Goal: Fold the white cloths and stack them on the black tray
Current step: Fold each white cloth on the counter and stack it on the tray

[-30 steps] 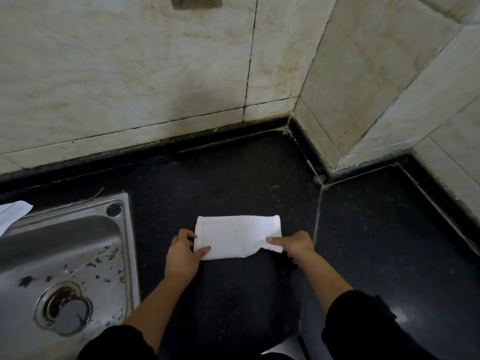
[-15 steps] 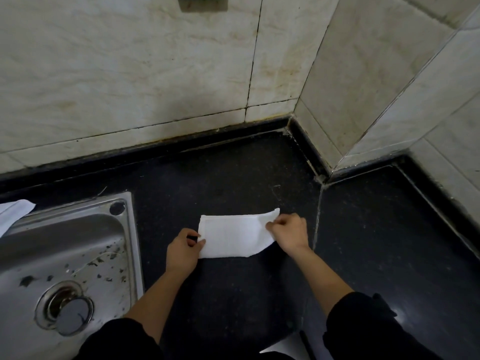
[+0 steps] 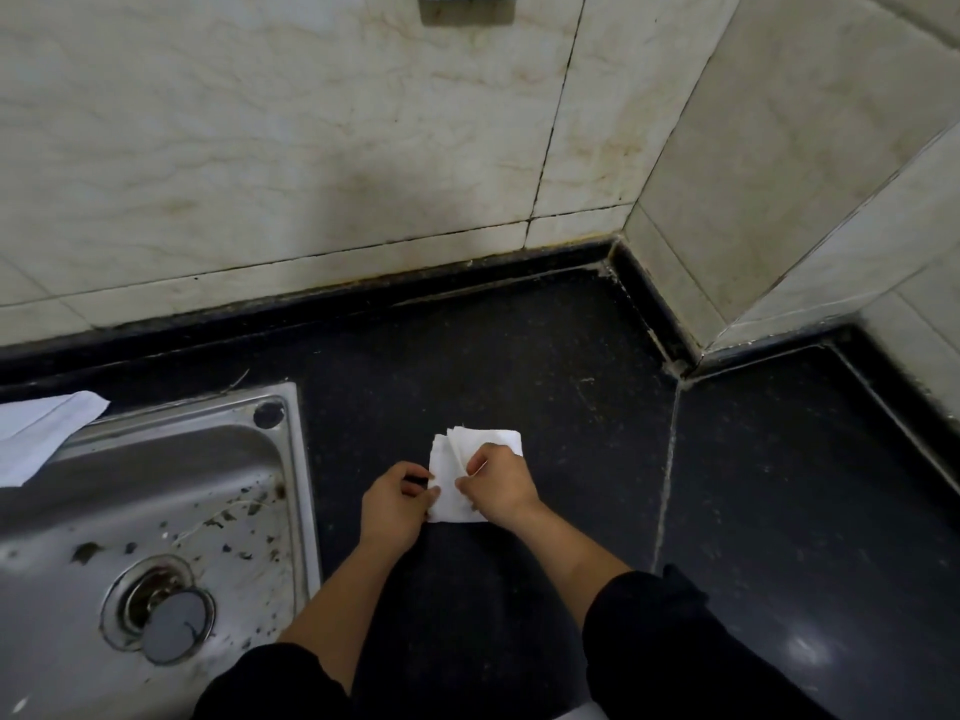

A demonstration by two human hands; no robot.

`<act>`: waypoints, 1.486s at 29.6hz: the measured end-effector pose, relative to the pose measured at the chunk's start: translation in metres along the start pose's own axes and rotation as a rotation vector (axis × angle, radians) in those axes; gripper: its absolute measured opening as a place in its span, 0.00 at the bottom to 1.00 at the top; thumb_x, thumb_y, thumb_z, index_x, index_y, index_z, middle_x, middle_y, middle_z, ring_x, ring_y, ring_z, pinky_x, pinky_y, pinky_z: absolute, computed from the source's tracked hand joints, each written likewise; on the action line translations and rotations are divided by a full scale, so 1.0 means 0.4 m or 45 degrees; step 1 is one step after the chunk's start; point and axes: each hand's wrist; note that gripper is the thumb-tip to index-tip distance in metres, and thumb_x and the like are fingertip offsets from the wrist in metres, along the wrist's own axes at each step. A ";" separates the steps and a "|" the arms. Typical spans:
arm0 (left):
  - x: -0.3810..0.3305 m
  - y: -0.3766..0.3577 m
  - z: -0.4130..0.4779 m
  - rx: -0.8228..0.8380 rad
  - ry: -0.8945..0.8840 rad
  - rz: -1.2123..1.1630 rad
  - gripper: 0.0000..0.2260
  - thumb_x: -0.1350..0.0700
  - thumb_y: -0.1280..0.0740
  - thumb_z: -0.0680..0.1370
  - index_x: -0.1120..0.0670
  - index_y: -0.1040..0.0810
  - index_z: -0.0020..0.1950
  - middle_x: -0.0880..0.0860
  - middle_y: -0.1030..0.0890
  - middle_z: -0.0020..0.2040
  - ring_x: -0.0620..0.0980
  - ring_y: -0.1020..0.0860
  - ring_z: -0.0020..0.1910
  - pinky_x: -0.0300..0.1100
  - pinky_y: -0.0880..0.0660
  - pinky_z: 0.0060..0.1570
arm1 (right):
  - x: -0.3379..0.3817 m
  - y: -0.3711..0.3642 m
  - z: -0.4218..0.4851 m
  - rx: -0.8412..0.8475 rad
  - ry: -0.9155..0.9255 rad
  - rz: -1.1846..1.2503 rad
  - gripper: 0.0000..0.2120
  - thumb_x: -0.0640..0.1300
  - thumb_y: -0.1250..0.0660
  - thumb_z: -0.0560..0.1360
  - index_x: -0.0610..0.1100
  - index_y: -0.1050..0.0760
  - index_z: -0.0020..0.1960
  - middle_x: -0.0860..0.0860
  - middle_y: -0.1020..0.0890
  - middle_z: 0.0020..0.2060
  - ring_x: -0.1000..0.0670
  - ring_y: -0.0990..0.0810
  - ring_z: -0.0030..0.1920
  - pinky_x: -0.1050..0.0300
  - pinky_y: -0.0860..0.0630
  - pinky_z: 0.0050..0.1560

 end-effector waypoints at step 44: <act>-0.167 -0.052 -0.145 0.865 0.304 -0.729 0.14 0.57 0.36 0.75 0.58 0.23 0.60 0.58 0.18 0.56 0.56 0.20 0.55 0.48 0.22 0.49 | -0.097 0.178 -0.289 -0.167 -0.073 1.370 0.16 0.36 0.35 0.73 0.42 0.23 0.60 0.42 0.18 0.56 0.42 0.19 0.56 0.51 0.22 0.51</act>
Point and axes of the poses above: each hand's wrist, its own z-axis towards the middle knuckle, its own y-axis out of the back of the hand, x = y × z
